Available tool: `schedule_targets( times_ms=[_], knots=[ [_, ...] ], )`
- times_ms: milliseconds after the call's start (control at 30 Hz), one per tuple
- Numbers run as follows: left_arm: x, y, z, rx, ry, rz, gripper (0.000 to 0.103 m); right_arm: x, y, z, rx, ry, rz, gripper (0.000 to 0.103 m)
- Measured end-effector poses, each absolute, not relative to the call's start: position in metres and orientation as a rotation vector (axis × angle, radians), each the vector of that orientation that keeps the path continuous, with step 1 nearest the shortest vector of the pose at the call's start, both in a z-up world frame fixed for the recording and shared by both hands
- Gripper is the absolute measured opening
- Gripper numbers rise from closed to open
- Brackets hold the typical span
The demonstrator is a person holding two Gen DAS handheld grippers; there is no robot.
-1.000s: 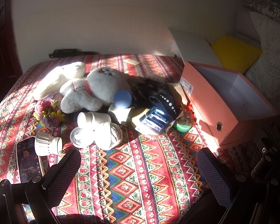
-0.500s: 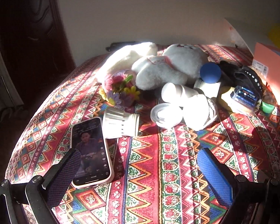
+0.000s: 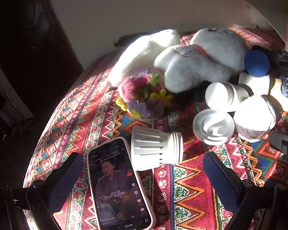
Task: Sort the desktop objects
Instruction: 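Move both tools down toward the pile of objects, then grasp the ball of twine with the right tool while the left tool grasps the white plastic cup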
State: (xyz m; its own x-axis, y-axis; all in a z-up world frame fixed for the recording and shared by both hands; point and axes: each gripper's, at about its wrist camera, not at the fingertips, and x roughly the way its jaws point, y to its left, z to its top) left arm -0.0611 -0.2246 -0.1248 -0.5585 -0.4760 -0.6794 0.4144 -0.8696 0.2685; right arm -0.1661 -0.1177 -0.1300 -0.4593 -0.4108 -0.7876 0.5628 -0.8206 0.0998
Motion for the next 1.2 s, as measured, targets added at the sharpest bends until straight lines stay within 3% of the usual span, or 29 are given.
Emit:
schedule_targets(
  times_ms=[100,300,367,433,500,600,733,833,900,967,1200],
  knots=[
    [-0.074,-0.232,-0.134,1.127,-0.104,-2.38,0.102,-0.174,-0.138,-0.142,1.173,0.309,-2.24,0.087],
    [-0.097,-0.241,-0.151,1.212,-0.107,-2.348,0.103,-0.198,-0.155,-0.158,1.21,0.344,-2.254,0.086],
    [-0.105,-0.244,-0.157,1.24,-0.108,-2.337,0.103,-0.208,-0.158,-0.164,1.252,0.317,-2.217,0.08],
    [-0.111,-0.244,-0.161,1.26,-0.13,-2.315,0.103,-0.213,-0.158,-0.166,1.276,0.281,-2.182,0.065],
    [-0.113,-0.243,-0.163,1.273,-0.132,-2.305,0.101,-0.213,-0.156,-0.164,1.267,0.28,-2.184,0.065],
    [-0.11,-0.244,-0.159,1.283,-0.055,-2.336,0.088,-0.211,-0.151,-0.161,1.263,0.264,-2.184,0.065],
    [-0.102,-0.246,-0.147,1.256,0.078,-2.417,0.059,-0.209,-0.141,-0.155,1.264,0.218,-2.19,0.064],
    [-0.094,-0.247,-0.141,1.22,0.133,-2.438,0.058,-0.207,-0.133,-0.15,1.264,0.18,-2.195,0.064],
    [-0.089,-0.247,-0.137,1.194,0.16,-2.447,0.049,-0.206,-0.128,-0.147,1.263,0.154,-2.198,0.064],
    [-0.085,-0.251,-0.133,1.173,0.196,-2.463,0.012,-0.204,-0.124,-0.141,1.243,0.143,-2.208,0.064],
    [-0.072,-0.251,-0.111,1.049,0.303,-2.541,0.008,-0.193,-0.114,-0.12,1.153,0.13,-2.245,0.064]
  ],
)
